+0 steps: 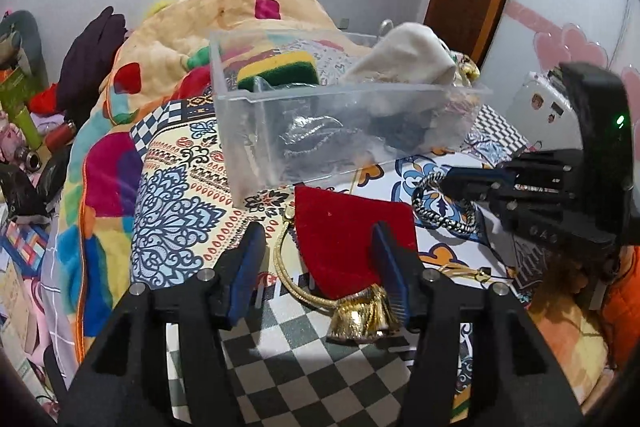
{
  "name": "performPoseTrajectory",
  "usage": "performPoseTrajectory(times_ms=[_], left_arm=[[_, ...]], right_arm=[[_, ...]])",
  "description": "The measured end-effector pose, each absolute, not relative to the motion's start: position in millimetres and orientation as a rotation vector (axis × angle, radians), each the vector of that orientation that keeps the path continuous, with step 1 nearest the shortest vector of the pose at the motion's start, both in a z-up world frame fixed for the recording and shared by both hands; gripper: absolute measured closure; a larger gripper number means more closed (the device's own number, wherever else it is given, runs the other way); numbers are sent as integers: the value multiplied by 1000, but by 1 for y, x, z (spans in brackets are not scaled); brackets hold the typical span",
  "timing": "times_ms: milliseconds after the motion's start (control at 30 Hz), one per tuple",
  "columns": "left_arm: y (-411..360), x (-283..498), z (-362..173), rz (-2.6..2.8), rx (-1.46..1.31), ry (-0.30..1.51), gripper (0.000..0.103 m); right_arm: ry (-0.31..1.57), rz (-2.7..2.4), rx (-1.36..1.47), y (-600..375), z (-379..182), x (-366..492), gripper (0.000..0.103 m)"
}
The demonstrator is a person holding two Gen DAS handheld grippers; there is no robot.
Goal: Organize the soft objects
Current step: 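Grasp the black-and-white beaded bracelet with the right tool, then lower the red cloth into the box with the left tool while the right tool drops the bracelet in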
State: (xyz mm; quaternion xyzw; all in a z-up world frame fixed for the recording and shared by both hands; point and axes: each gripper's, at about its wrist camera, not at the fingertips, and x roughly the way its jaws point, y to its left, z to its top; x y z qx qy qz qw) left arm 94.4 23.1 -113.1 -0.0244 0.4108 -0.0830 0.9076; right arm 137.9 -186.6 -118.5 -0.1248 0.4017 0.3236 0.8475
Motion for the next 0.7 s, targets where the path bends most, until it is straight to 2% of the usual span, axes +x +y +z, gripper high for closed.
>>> performPoseTrajectory(times_ms=[67,233,300,700], left_arm=[[23,97,-117,-182,-65,860,49],[20,97,-118,-210,-84,849,89],[17,93,-111,-196,-55,816,93],[24,90,-38,-145,-47,588,97]], right_arm=[[832,678,-249,-191,-115,138,96],[782,669,-192,-205,-101,136,96],[754,661,-178,-209,-93,133,96],[593,607,-79,-223,-42,145,96]])
